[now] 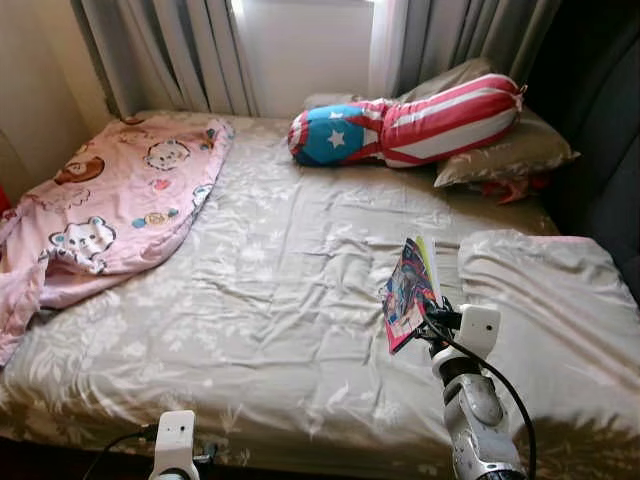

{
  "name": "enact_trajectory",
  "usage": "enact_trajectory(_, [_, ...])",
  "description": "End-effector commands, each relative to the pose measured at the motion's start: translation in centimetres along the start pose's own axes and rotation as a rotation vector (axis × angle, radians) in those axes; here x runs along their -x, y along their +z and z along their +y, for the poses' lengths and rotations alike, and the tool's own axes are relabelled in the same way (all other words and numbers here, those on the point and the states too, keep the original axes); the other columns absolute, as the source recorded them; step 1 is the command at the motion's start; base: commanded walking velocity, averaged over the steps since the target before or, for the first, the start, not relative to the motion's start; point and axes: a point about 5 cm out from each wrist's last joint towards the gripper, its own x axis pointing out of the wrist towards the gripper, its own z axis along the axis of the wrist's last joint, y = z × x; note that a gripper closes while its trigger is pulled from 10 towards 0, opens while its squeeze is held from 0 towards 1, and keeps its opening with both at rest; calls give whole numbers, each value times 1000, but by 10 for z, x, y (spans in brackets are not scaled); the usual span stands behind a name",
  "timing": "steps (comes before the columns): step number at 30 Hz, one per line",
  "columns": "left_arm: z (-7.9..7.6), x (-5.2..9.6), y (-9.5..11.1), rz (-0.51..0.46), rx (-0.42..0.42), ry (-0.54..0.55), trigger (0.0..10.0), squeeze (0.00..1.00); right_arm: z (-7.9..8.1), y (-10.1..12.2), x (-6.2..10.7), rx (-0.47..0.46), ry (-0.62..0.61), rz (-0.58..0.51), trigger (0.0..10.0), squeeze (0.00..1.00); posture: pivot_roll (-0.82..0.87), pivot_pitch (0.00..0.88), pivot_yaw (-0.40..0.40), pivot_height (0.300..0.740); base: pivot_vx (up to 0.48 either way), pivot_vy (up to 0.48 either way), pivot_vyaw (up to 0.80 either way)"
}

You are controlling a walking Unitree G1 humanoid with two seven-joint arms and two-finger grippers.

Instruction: Clean up the room

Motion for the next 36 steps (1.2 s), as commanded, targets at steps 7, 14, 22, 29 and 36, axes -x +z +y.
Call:
enact_trajectory(7, [1,2,-6,19,3,-2,10000,0,7,5,-2,1,29,-25,10000,0,31,0,-40,729,316,0,0])
enact_trajectory(14, [1,2,-7,15,2,-4,10000,0,7,4,-1,0,29,-21,10000,0,35,0,-40,729,332,0,0])
enact_trajectory(22, [-3,-3,17,-89,20,-28,10000,0,7,1,0,-6,26,-9,10000,0,33,0,-34,729,0,0,0])
enact_trajectory(29, [-12,-5,46,-245,42,-79,10000,0,7,-2,2,-42,18,1,10000,0,30,0,-26,729,0,0,0])
enact_trajectory(36, [-15,-1,67,-404,55,-104,10000,0,9,-1,2,-26,33,-5,10000,0,27,0,-18,729,0,0,0])
